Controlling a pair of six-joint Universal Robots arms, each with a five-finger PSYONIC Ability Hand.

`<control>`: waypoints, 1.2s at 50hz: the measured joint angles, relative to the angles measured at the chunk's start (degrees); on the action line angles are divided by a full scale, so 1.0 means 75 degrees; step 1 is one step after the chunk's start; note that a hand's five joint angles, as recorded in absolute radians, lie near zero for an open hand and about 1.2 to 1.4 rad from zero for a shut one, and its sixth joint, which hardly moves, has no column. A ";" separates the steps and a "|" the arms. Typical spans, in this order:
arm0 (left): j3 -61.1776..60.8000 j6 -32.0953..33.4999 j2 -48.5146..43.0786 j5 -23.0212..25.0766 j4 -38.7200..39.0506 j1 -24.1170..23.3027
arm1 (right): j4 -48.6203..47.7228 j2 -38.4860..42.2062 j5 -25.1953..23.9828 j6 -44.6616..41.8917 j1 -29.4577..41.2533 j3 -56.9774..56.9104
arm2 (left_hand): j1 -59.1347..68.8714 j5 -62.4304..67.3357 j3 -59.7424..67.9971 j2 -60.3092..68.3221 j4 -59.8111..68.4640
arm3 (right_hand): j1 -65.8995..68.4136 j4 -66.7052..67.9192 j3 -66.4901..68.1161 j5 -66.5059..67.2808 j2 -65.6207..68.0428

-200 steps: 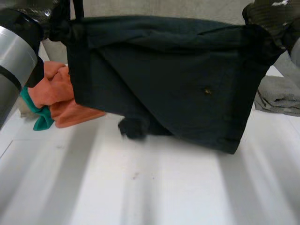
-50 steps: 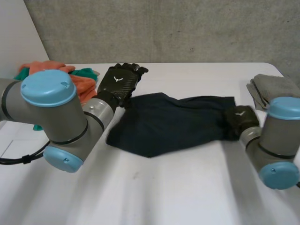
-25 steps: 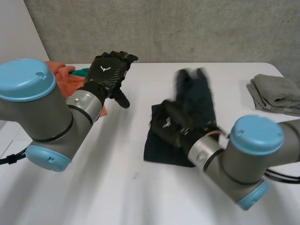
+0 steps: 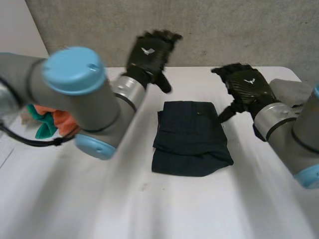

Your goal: Fold the laundry.

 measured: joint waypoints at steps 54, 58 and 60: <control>0.0784 0.0945 0.0401 0.2394 -0.2498 -0.0018 | -0.0989 0.0122 0.1064 -0.2158 0.1464 0.2574 | -0.0013 -0.0004 -0.0002 -0.0002 0.0004 | 0.0000 0.0000 0.0000 -0.0001 -0.0002; 0.0766 0.0207 0.0499 0.3495 -0.2723 0.0165 | -0.2114 0.0358 0.1112 -0.2128 0.1732 0.3005 | -0.0009 -0.0004 -0.0002 -0.0002 0.0004 | 0.0000 0.0000 0.0000 -0.0001 -0.0002; 0.0757 -0.0013 0.0526 0.3761 -0.2777 0.0207 | -0.2603 0.0582 0.1130 -0.2122 0.1792 0.3018 | -0.0007 -0.0004 -0.0002 -0.0001 0.0004 | 0.0000 0.0000 0.0000 -0.0001 -0.0002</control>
